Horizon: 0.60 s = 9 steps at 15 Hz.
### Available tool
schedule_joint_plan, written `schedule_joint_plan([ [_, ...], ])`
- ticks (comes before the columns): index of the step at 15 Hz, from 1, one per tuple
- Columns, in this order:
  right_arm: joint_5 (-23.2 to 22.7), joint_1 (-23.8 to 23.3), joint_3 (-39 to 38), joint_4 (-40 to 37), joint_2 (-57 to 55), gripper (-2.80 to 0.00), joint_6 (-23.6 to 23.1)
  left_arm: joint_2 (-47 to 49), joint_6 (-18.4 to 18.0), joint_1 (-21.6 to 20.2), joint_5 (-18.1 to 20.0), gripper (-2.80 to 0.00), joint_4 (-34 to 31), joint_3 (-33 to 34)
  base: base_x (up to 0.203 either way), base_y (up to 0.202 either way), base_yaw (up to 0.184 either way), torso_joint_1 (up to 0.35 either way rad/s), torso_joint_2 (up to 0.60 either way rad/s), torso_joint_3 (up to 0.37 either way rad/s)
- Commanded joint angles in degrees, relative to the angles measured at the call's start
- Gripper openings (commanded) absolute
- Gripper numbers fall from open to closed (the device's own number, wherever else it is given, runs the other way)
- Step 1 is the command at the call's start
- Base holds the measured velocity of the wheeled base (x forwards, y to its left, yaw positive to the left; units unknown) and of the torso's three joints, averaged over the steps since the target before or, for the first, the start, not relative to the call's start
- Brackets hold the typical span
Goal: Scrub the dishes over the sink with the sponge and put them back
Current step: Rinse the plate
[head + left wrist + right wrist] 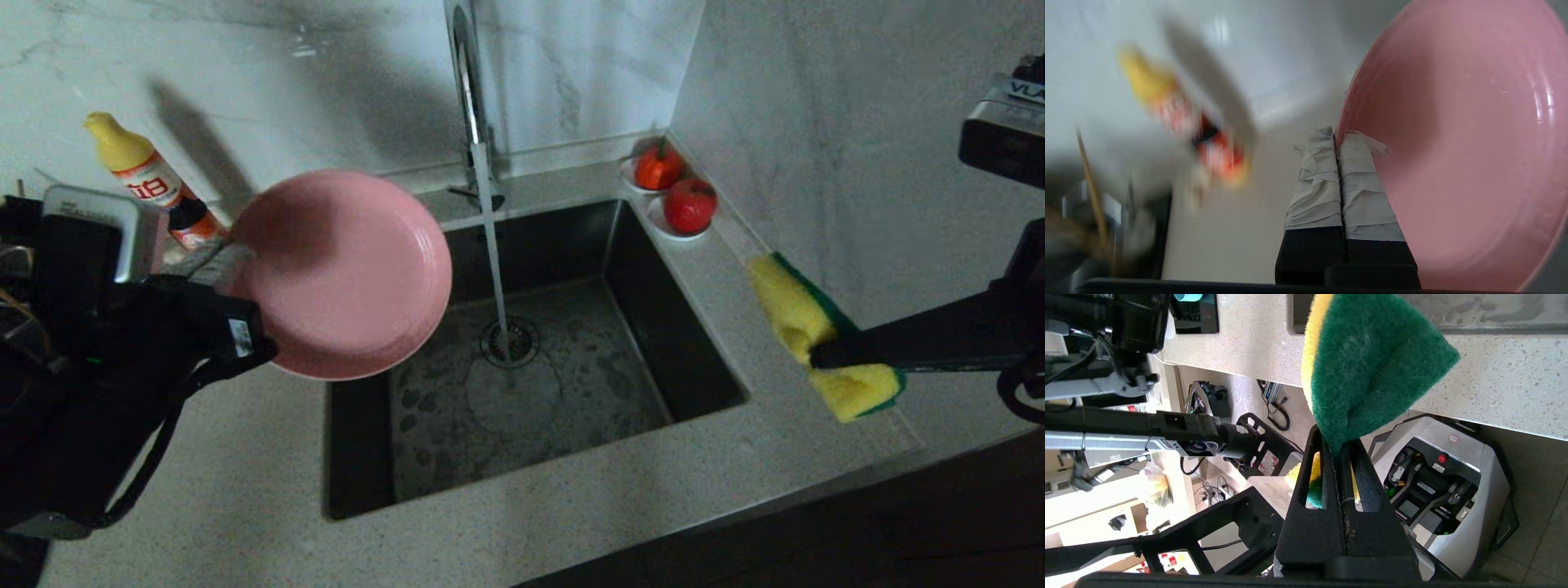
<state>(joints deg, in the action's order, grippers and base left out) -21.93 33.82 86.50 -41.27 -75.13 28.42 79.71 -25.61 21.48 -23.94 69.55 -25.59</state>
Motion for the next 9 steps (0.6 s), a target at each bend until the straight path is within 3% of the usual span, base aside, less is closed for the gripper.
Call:
schedule_joint_plan([
  [1, -0.04, 0.02, -0.50, -0.12, 0.21, -2.80, 0.15, -6.51, 2.39, -0.44, -0.68, -2.80, -19.91, -1.55, 0.000, 0.000, 0.000, 0.000, 0.00, 0.000],
  [3, 0.05, -0.33, -0.72, -0.12, 0.16, -2.80, 0.15, -10.66, 8.28, -0.55, -0.76, -2.80, -41.06, -7.23, 0.000, 0.000, 0.000, 0.000, 0.00, 0.000],
  [6, -0.06, -0.94, -2.27, 0.20, -0.02, -2.80, 0.06, -14.98, 25.49, -1.82, 1.57, -2.80, -73.97, -20.95, 0.000, 0.000, 0.000, 0.000, 0.00, 0.000],
  [7, -0.04, -1.03, -2.72, 0.23, -0.17, -2.80, 0.06, -15.52, 32.01, -4.32, 3.41, -2.80, -80.93, -24.70, 0.000, 0.000, 0.000, 0.000, 0.00, 0.000],
  [9, -0.04, -1.12, -2.83, 0.23, -0.46, -2.80, 0.06, -15.03, 35.72, -11.60, 6.30, -2.80, -83.62, -26.29, 0.000, 0.000, 0.000, 0.000, 0.00, 0.000],
])
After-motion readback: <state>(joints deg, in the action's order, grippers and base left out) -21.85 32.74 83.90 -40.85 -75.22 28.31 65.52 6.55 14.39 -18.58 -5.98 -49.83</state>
